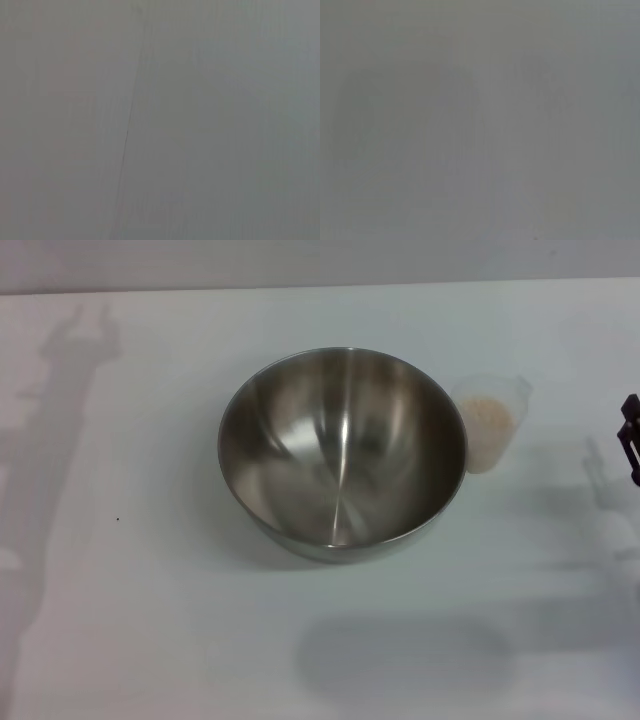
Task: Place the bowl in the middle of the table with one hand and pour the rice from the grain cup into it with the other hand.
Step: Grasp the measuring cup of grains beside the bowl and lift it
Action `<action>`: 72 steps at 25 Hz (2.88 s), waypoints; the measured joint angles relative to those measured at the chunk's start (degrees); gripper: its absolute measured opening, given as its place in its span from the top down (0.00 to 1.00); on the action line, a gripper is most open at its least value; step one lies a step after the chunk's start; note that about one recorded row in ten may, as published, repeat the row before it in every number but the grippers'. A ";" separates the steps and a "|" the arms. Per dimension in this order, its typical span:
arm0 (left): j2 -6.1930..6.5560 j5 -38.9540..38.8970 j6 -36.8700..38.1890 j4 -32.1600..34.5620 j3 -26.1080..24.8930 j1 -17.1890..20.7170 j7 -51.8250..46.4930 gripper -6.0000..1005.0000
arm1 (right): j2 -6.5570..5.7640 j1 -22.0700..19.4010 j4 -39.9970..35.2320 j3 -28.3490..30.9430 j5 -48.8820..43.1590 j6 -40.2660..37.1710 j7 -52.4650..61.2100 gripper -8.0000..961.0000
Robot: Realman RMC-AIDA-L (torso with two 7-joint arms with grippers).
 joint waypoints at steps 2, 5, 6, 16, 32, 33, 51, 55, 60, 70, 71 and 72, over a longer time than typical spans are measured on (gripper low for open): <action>-0.02 0.00 0.00 0.13 -0.02 -0.09 0.00 0.67 | 0.03 0.47 -1.32 -0.02 -0.41 0.20 0.92 0.39; -0.15 0.00 0.00 0.63 -0.15 -0.52 0.57 0.67 | 0.04 1.24 -3.58 -0.02 -1.84 0.31 2.75 0.39; -0.15 0.00 0.00 0.63 -0.15 -0.52 0.57 0.67 | 0.04 1.50 -4.35 -0.02 -2.59 0.31 3.43 0.39; -0.77 0.00 -0.26 0.97 -0.62 -1.26 1.39 0.67 | 0.04 3.75 -12.88 -0.01 -8.19 0.62 11.60 0.39; -1.20 0.00 -0.35 0.97 -0.59 -1.59 1.41 0.67 | -0.12 7.12 -18.64 -3.09 -12.61 4.92 13.79 0.39; -1.21 0.00 -0.35 0.97 -0.59 -1.62 1.41 0.67 | -0.05 7.51 -18.96 -3.89 -12.62 5.69 13.80 0.39; -1.29 0.00 -0.39 1.10 -0.59 -2.41 1.41 0.67 | 0.02 10.61 -20.40 -9.31 -12.65 10.75 13.28 0.39; -1.28 -0.09 -0.39 1.14 -0.59 -2.43 1.41 0.67 | 0.04 11.21 -20.46 -10.26 -12.65 11.61 13.17 0.39; -1.28 -0.17 -0.34 1.15 -0.59 -2.43 1.41 0.67 | 0.04 12.03 -20.54 -11.24 -12.65 12.47 13.14 0.39; -1.28 -0.30 -0.12 1.14 -0.59 -2.38 1.18 0.67 | 0.04 13.37 -20.38 -12.66 -12.64 14.10 12.57 0.39; -1.28 -0.31 -0.09 1.14 -0.61 -2.37 1.18 0.67 | 0.04 13.37 -20.38 -12.66 -12.64 14.10 12.57 0.39; -1.28 -0.30 -0.07 1.15 -0.63 -2.37 1.18 0.67 | 0.04 13.42 -20.36 -12.82 -12.64 14.26 12.56 0.39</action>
